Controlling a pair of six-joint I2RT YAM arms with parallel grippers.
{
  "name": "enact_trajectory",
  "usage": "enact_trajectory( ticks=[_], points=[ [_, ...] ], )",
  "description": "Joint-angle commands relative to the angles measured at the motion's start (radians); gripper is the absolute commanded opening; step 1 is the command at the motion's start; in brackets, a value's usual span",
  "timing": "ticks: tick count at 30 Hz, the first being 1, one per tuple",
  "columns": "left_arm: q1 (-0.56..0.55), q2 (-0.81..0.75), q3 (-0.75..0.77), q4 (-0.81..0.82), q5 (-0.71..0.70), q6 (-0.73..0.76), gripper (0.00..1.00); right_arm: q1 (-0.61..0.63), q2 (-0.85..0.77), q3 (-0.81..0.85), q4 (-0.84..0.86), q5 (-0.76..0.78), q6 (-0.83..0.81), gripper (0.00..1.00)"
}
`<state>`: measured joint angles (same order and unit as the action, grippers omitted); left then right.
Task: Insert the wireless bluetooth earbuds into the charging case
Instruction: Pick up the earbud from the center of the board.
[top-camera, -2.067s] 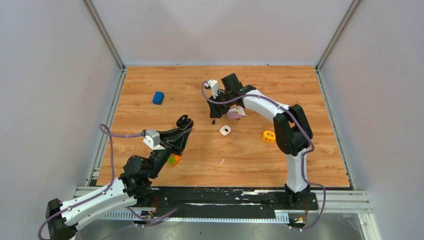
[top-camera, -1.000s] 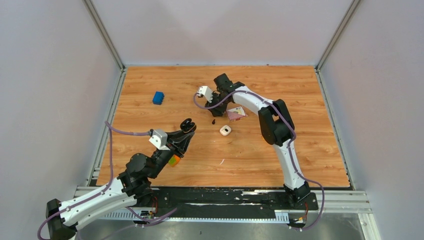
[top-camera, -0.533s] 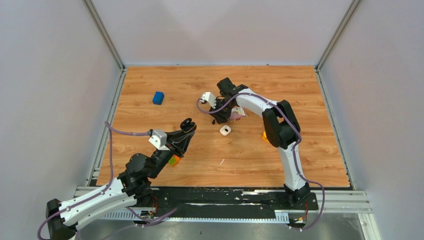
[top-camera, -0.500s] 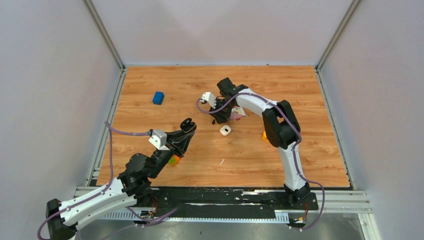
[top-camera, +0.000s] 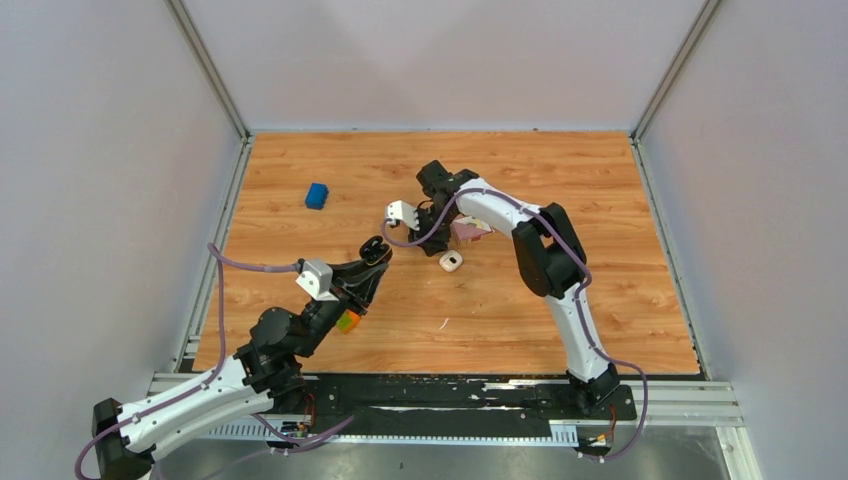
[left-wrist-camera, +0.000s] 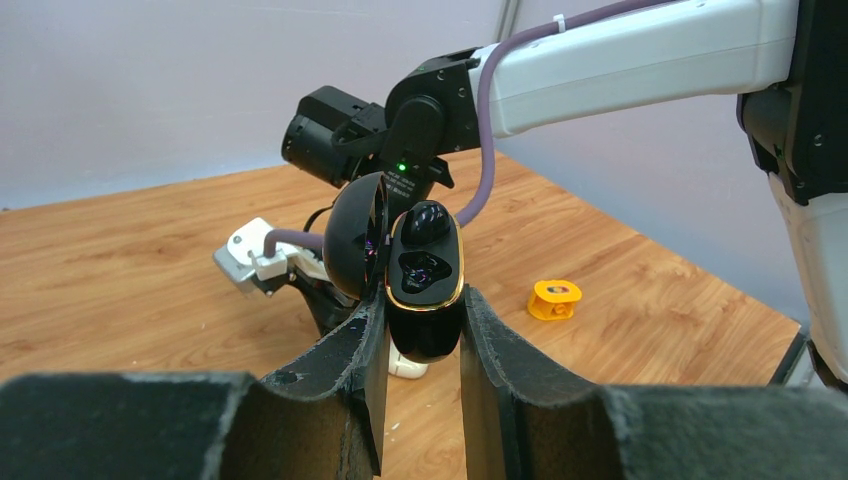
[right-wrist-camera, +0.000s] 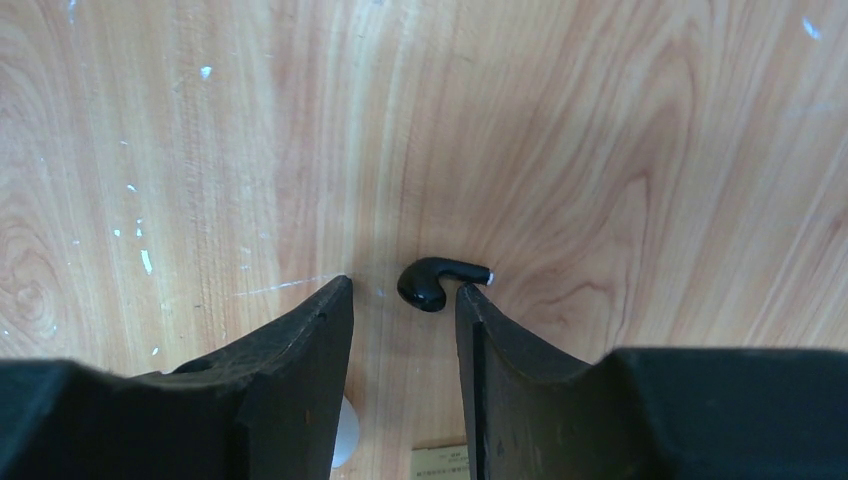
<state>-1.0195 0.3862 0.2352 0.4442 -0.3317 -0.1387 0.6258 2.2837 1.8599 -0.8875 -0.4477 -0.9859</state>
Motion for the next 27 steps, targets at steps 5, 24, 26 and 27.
enact_trajectory(
  ticks=[5, 24, 26, 27],
  points=[
    [-0.001, -0.020, 0.024, 0.006, -0.013, 0.025, 0.00, 0.012, 0.059, 0.080, -0.082, 0.017, -0.197, 0.42],
    [-0.002, -0.034, 0.022, -0.002, -0.010, 0.028, 0.00, 0.037, 0.107, 0.098, -0.134, -0.004, -0.114, 0.23],
    [-0.002, -0.041, 0.023, -0.004, -0.007, 0.027, 0.00, 0.039, 0.069, 0.056, -0.148, -0.032, -0.096, 0.21],
    [-0.002, -0.045, 0.023, -0.004, -0.006, 0.028, 0.00, 0.040, 0.041, 0.021, -0.147, -0.049, -0.081, 0.21]
  ],
)
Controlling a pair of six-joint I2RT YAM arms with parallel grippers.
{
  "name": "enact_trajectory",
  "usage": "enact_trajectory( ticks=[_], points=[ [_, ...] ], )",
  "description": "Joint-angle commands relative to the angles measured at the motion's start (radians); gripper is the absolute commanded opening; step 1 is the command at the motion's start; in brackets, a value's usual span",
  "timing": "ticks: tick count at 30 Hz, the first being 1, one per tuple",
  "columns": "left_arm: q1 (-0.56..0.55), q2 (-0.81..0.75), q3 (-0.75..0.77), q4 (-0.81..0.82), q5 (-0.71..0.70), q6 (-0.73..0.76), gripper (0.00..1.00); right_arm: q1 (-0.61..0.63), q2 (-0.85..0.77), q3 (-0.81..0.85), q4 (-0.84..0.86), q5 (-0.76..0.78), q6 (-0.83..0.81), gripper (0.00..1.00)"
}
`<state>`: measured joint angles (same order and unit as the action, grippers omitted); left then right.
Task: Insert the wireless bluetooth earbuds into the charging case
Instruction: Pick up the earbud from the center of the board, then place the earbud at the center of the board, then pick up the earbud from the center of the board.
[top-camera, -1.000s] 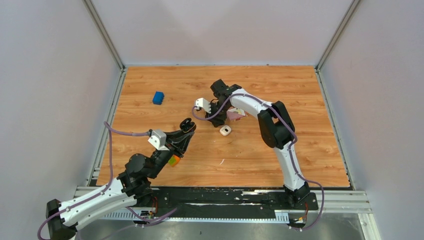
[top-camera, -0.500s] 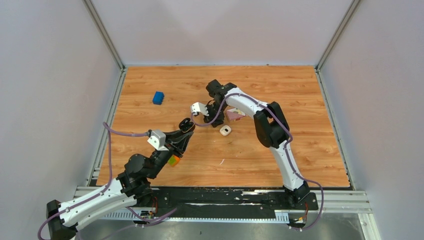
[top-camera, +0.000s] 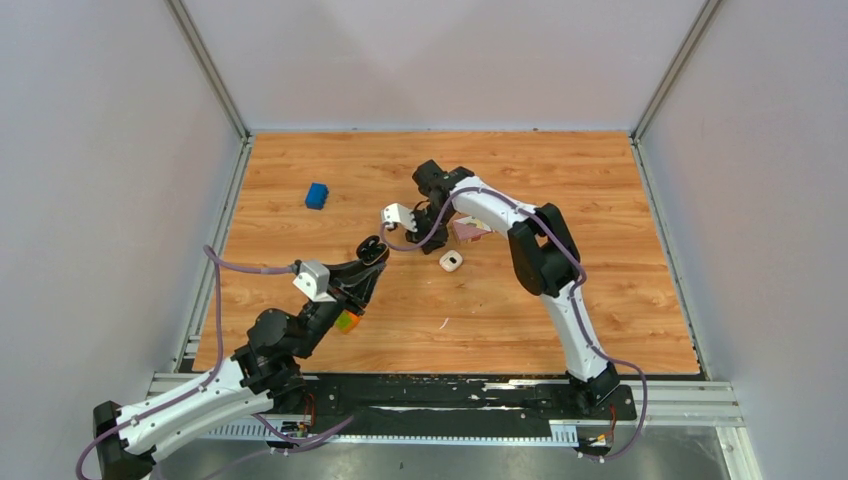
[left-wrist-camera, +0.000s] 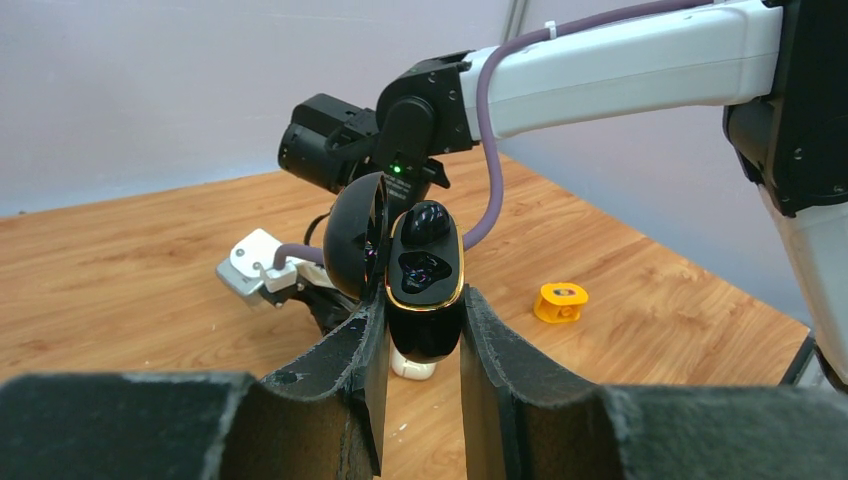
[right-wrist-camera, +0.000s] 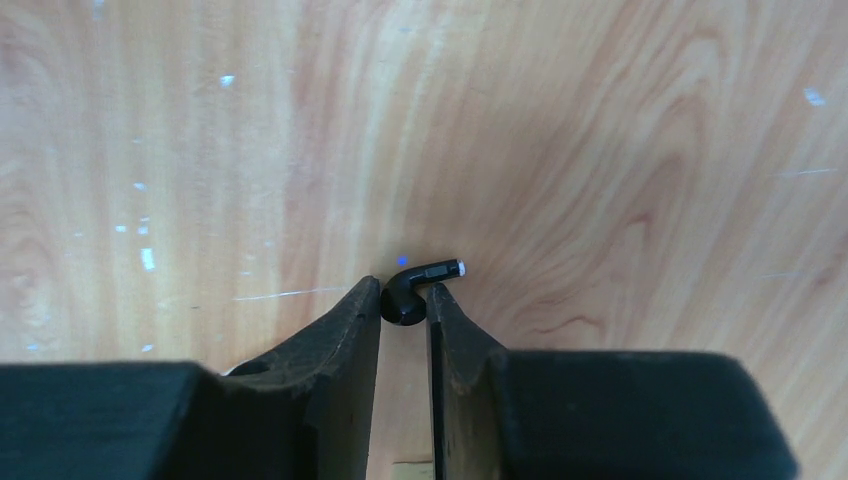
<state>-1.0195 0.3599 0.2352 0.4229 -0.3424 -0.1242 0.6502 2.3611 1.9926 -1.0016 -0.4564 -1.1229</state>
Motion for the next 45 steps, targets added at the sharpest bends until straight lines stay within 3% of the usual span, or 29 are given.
enact_trajectory(
  ticks=[1, 11, 21, 26, 30, 33, 37, 42, 45],
  points=[
    [-0.001, -0.027, 0.021, 0.018, 0.006, 0.012, 0.00, 0.014, -0.073, -0.152, -0.023, -0.061, 0.074, 0.21],
    [-0.002, -0.050, 0.016, 0.015, 0.013, 0.005, 0.00, 0.022, -0.436, -0.571, 0.137, -0.198, 0.523, 0.19],
    [-0.002, -0.034, 0.021, 0.029, 0.016, 0.000, 0.00, -0.023, -0.663, -0.838, 0.267, 0.010, 0.843, 0.25],
    [-0.002, -0.022, 0.026, 0.028, 0.019, -0.005, 0.00, -0.035, -0.611, -0.798, 0.234, -0.088, 0.904, 0.28],
    [-0.002, -0.023, 0.032, 0.012, 0.012, 0.000, 0.00, -0.033, -0.530, -0.767, 0.209, -0.227, 0.926, 0.37],
    [-0.002, -0.022, 0.039, 0.001, 0.010, 0.004, 0.00, -0.039, -0.524, -0.681, 0.101, -0.234, 0.816, 0.37],
    [-0.001, -0.021, 0.031, 0.007, 0.008, 0.002, 0.00, -0.076, -0.573, -0.607, -0.022, -0.314, 0.508, 0.35],
    [-0.001, -0.020, 0.035, 0.011, 0.009, 0.002, 0.00, -0.076, -0.757, -0.814, 0.137, -0.176, 0.009, 0.40],
    [-0.002, -0.020, 0.040, 0.002, 0.002, 0.007, 0.00, -0.075, -0.807, -0.936, 0.249, -0.107, -0.159, 0.40]
  ],
)
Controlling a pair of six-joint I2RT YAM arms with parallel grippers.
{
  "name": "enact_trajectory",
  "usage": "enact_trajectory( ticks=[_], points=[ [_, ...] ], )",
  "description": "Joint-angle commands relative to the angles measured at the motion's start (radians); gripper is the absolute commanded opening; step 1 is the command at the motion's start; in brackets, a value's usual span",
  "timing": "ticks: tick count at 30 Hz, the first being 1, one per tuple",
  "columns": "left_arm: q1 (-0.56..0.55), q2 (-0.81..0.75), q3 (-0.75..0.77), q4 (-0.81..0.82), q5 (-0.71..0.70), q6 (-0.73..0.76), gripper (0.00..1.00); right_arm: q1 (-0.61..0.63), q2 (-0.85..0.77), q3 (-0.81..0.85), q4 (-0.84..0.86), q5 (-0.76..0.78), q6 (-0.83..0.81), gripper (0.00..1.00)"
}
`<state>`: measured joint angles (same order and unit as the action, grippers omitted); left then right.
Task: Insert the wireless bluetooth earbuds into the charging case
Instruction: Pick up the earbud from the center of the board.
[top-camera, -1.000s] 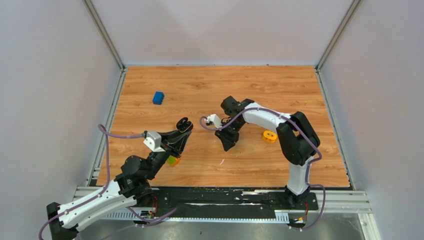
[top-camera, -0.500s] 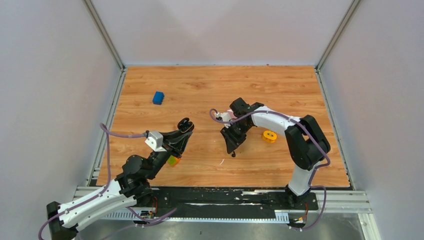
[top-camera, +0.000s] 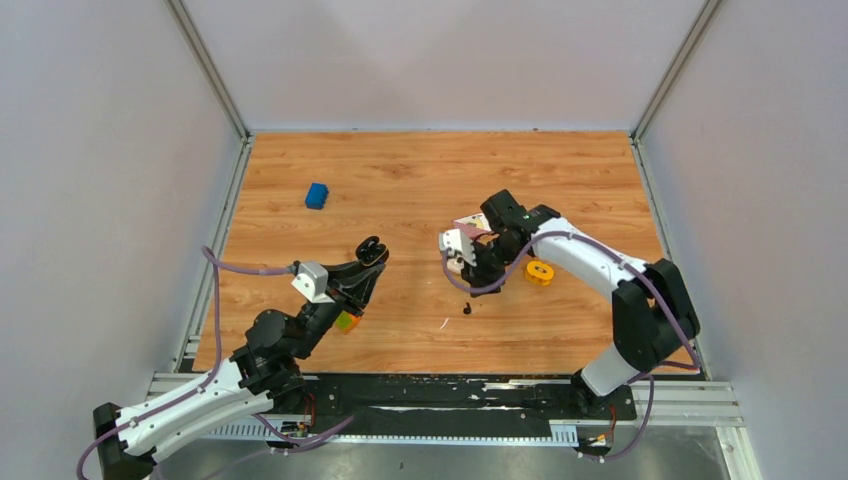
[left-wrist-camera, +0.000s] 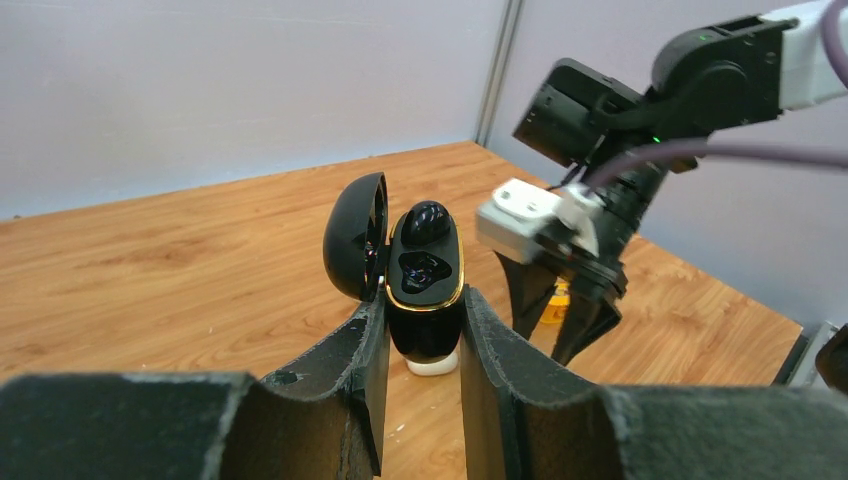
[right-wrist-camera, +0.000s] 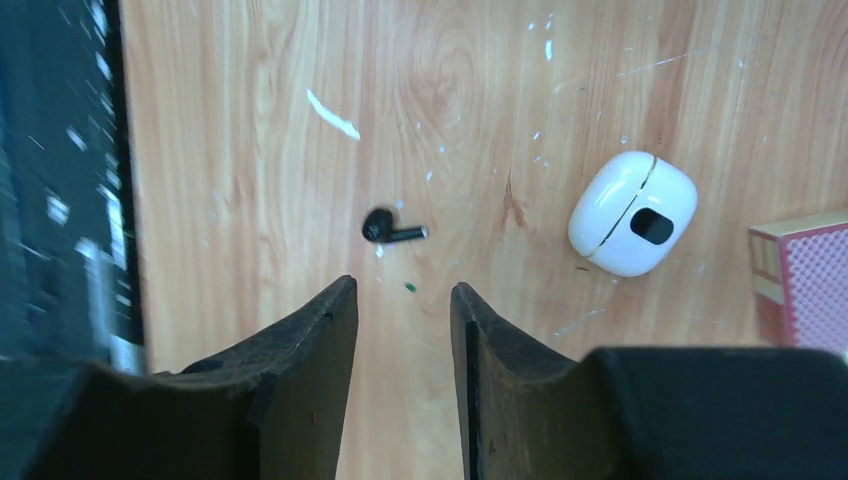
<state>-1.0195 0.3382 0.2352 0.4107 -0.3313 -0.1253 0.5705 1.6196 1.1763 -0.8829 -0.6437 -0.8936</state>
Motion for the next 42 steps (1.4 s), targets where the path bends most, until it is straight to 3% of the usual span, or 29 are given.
enact_trajectory(
  ticks=[1, 5, 17, 42],
  points=[
    [-0.002, 0.002, 0.041, 0.010, -0.010, 0.010, 0.00, 0.003, -0.072, -0.156, 0.168, 0.098, -0.430, 0.40],
    [-0.001, 0.006, 0.042, 0.002, -0.017, 0.013, 0.00, 0.014, -0.058, -0.220, 0.207, 0.093, -0.561, 0.39],
    [-0.002, 0.040, 0.038, 0.023, -0.015, 0.009, 0.00, 0.097, 0.079, -0.158, 0.155, 0.147, -0.649, 0.40],
    [-0.001, -0.007, 0.023, -0.006, -0.024, 0.016, 0.00, 0.187, 0.242, 0.000, -0.061, 0.159, -0.580, 0.37]
  ],
)
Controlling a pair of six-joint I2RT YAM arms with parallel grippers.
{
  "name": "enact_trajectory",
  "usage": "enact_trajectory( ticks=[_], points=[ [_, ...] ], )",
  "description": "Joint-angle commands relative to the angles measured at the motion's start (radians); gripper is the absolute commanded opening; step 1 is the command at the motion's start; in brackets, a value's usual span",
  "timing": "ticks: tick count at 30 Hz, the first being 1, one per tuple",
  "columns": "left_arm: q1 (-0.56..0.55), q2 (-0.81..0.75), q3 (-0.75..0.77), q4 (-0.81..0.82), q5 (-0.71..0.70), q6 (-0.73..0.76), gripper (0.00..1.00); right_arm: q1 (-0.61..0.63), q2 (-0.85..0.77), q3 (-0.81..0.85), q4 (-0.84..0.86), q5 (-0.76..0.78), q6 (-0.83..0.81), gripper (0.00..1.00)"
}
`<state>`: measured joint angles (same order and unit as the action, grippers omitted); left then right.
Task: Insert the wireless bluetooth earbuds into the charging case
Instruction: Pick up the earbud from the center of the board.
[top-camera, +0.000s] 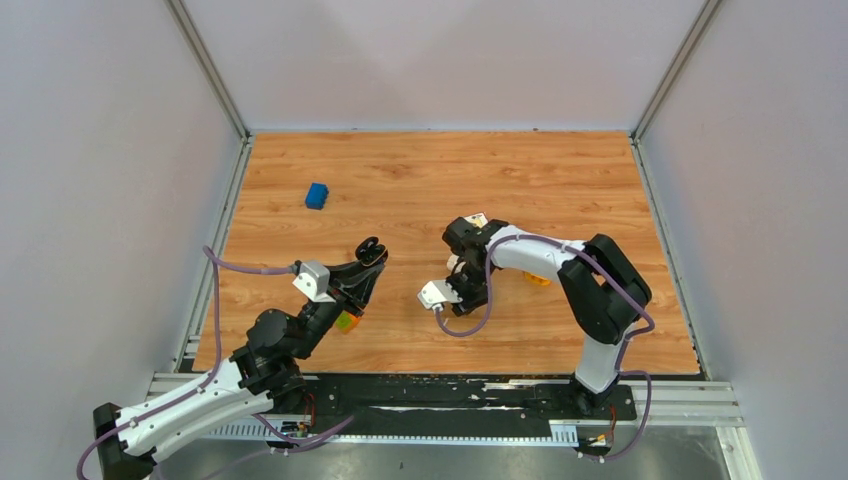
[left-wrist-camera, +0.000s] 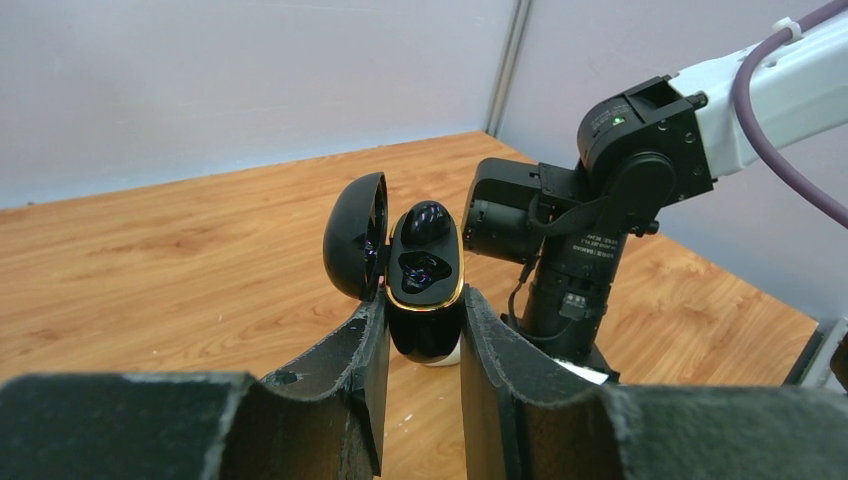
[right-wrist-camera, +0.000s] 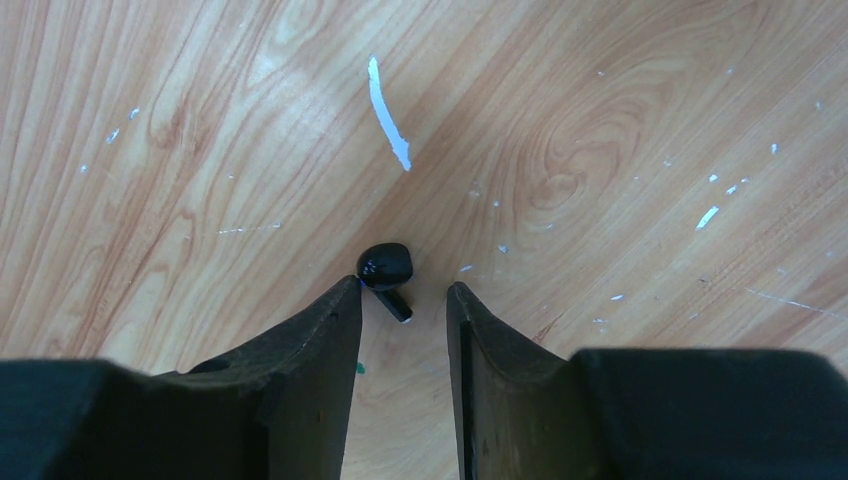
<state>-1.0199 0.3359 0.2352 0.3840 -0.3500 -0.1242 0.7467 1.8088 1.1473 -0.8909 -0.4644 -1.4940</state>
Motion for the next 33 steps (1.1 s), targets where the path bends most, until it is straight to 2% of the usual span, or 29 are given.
enact_trajectory(
  ticks=[1, 14, 22, 33],
  points=[
    [-0.001, -0.006, 0.023, 0.021, -0.005, 0.016, 0.00, 0.010, 0.060, 0.035, -0.060, -0.025, 0.026, 0.37],
    [-0.001, 0.000, 0.026, 0.024, -0.001, 0.016, 0.00, 0.013, 0.089, 0.042, -0.123, -0.079, 0.050, 0.36],
    [-0.002, 0.000, 0.024, 0.023, 0.002, 0.011, 0.00, 0.022, 0.087, 0.016, -0.074, -0.072, 0.084, 0.36],
    [-0.002, 0.004, 0.016, 0.032, 0.001, 0.006, 0.00, 0.032, 0.062, -0.026, -0.033, -0.052, 0.116, 0.28]
  ],
)
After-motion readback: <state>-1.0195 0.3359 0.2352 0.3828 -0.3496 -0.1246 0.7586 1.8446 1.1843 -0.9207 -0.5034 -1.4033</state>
